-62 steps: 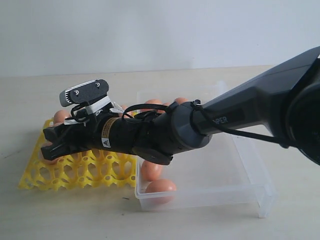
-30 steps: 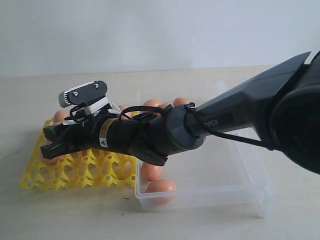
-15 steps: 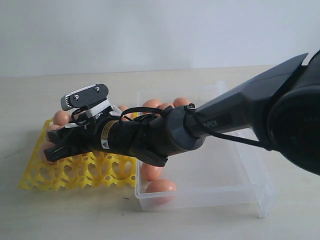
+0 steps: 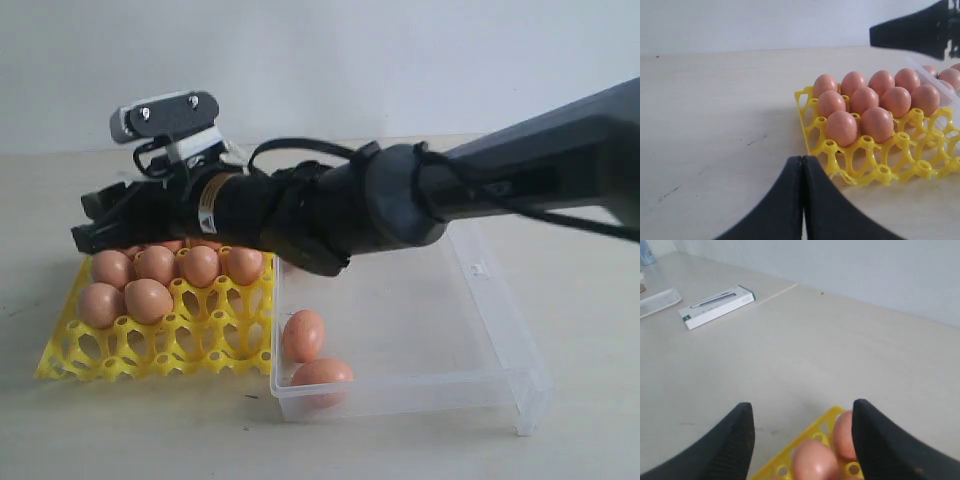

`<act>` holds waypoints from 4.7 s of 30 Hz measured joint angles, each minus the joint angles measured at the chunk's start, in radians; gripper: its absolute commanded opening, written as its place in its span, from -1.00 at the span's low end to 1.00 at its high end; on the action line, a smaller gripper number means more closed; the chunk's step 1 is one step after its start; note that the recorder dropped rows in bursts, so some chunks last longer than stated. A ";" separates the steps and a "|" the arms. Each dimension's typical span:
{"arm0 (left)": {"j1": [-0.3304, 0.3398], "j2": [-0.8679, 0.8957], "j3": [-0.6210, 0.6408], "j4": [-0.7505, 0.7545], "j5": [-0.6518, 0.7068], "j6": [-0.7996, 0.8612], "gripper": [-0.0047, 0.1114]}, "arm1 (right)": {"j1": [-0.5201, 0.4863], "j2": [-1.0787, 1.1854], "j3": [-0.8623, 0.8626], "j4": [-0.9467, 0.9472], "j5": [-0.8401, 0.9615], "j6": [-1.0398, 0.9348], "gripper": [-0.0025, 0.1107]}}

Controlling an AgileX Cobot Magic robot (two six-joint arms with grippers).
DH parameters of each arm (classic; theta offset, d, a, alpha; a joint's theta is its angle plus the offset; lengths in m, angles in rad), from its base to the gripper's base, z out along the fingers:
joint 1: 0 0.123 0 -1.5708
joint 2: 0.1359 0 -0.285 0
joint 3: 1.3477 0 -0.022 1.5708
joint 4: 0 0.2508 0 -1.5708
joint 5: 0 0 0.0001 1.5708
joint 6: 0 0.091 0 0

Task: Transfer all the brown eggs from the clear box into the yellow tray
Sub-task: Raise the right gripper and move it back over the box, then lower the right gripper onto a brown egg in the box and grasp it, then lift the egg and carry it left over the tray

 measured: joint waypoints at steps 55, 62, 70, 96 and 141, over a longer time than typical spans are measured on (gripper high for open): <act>0.000 0.000 0.000 0.000 0.000 0.000 -0.92 | -0.242 -0.218 0.253 0.798 0.974 -0.512 -0.05; 0.000 0.000 0.000 0.000 0.000 0.000 -0.92 | -0.242 -0.218 0.253 0.834 0.944 -0.514 -0.05; 0.000 0.000 0.000 0.000 0.000 0.000 -0.92 | -0.242 -0.218 0.253 0.851 0.928 -0.514 -0.05; 0.000 0.000 0.000 0.000 0.000 0.000 -0.92 | -0.236 -0.161 0.244 1.005 0.851 -0.708 -0.08; 0.000 0.000 0.000 0.000 0.000 0.000 -0.92 | -0.156 -0.273 0.164 0.888 0.552 -0.806 -0.96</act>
